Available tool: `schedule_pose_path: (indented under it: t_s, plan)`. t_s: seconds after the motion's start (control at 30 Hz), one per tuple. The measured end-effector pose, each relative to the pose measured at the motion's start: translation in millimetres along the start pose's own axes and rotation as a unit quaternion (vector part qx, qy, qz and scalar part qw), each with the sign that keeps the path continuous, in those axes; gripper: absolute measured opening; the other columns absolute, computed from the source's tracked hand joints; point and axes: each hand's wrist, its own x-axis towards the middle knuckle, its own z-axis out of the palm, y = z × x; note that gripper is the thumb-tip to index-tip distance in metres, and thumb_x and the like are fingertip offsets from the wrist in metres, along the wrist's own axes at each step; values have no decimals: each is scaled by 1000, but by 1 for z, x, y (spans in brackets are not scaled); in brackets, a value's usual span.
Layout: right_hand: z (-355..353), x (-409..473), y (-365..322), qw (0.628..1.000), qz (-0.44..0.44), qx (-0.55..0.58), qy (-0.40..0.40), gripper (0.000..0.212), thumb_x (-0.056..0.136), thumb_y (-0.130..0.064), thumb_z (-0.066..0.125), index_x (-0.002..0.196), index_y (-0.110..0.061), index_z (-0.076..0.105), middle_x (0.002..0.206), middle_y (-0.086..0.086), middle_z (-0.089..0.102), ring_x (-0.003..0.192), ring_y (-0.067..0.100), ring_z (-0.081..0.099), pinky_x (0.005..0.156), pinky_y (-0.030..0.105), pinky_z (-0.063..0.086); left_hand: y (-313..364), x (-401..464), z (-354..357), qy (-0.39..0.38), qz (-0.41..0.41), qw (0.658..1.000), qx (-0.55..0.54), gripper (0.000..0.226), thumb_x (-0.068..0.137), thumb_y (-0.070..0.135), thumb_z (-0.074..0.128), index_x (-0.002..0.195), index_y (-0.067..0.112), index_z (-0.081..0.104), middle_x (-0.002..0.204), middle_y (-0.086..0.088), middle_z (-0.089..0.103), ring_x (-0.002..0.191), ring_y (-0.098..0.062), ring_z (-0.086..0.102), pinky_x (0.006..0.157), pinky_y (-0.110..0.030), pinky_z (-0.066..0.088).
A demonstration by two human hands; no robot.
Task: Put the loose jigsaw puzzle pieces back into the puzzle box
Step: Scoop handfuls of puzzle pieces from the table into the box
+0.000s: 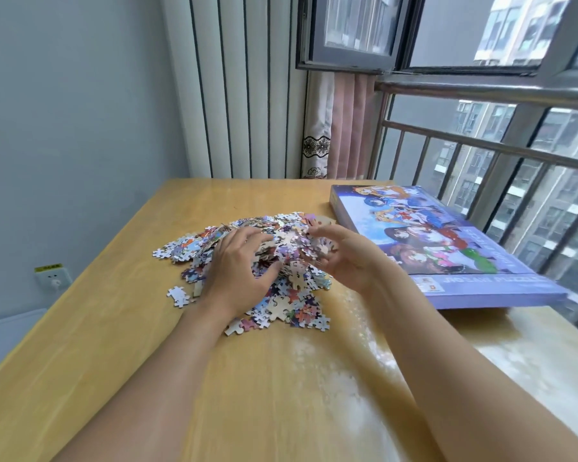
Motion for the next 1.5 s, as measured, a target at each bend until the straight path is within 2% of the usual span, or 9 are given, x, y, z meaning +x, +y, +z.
schedule_pose_path:
  t_s: [0.17,0.4,0.57,0.73,0.9,1.0,1.13,1.27,1.5]
  plan:
    - [-5,-30,-6,992,25,120,22,13,93,3,62,105,-2,60,119,27,56,71,28,70,56,35,61,15,-6,-3,10,13,999,-31,40,90,36,69,127,21,63,131,5,55,126,-13,45,107,-31,33]
    - [-39,-84,-4,997,49,52,0,6,96,-1,59,98,-3,64,90,15,70,72,22,69,69,31,61,55,-15,8,-26,83,993,-85,45,86,39,64,126,20,63,128,1,59,124,-19,51,107,-35,38]
    - [-81,-121,-7,999,31,10,1,17,95,-1,59,112,-1,64,92,13,71,71,20,70,67,32,61,94,-16,40,-131,158,979,-22,64,80,52,63,135,21,55,137,-3,52,132,-23,42,116,-39,30]
    - [-126,-150,-3,998,48,20,26,31,94,1,60,125,2,61,100,15,73,74,20,73,63,30,61,127,-11,73,-177,132,975,-26,74,69,42,69,138,20,54,136,-2,50,127,-25,46,112,-36,35]
    - [-158,-156,-1,994,58,14,92,33,93,-2,64,126,0,62,106,16,73,81,23,72,76,34,60,149,9,91,-63,67,992,-90,28,93,33,54,102,14,73,105,-4,67,97,-29,59,79,-41,52]
    - [-164,-152,-7,992,56,33,106,27,94,-2,62,121,-1,62,104,18,73,78,23,72,77,33,60,164,22,83,-7,62,990,-124,47,97,53,52,87,11,72,78,-1,66,71,-23,57,58,-32,39]
    - [-161,-141,-30,994,39,37,96,19,97,-3,59,116,-3,63,100,15,74,73,20,74,73,32,61,171,40,74,28,24,984,-175,24,93,33,69,86,10,73,56,15,44,52,-5,39,48,-16,27]
    - [-151,-121,-55,992,25,-7,124,15,98,-4,60,112,-9,61,105,15,72,83,23,71,93,41,57,170,46,69,14,12,983,-183,23,93,33,69,98,12,76,76,0,68,68,-21,59,58,-28,40]
    - [-128,-94,-84,986,43,-18,161,27,94,6,62,119,4,56,108,21,66,90,30,68,57,39,63,170,56,57,18,-9,970,-243,22,94,32,68,110,18,76,100,-2,75,92,-24,66,78,-37,53]
